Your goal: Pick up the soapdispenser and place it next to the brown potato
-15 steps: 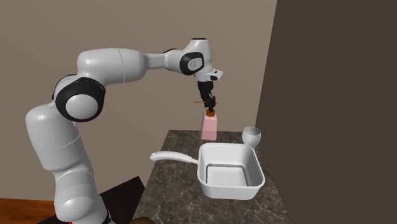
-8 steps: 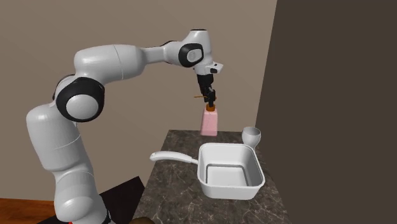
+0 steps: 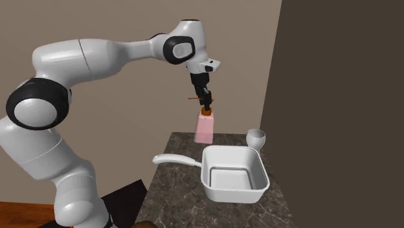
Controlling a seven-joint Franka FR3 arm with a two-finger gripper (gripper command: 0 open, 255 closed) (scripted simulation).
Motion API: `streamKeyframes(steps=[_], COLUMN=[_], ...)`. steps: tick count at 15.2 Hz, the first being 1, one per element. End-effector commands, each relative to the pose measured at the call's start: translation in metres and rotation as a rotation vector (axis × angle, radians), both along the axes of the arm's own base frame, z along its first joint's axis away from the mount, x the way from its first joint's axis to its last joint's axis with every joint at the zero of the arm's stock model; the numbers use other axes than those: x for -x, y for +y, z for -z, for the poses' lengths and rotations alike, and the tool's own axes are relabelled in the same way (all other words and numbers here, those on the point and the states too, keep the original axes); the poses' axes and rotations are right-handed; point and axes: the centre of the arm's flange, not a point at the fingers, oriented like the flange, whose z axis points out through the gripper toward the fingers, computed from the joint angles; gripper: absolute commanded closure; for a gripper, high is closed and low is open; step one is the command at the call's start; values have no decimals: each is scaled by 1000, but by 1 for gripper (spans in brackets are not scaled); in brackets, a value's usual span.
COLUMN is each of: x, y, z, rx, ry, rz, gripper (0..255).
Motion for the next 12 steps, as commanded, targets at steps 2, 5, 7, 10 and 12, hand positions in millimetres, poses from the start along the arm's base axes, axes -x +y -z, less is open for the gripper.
streamKeyframes(steps=[2, 5, 7, 10, 12], x=[36, 70, 92, 126, 149], y=[-20, -38, -50, -68, -80], z=[-7, -17, -23, -33, -39], rx=[-1, -1, -1, -1, -1], ry=[1, 1, 1, 1, 1], rz=[-1, -1, -1, -1, -1], gripper=[255, 255, 255, 255, 255])
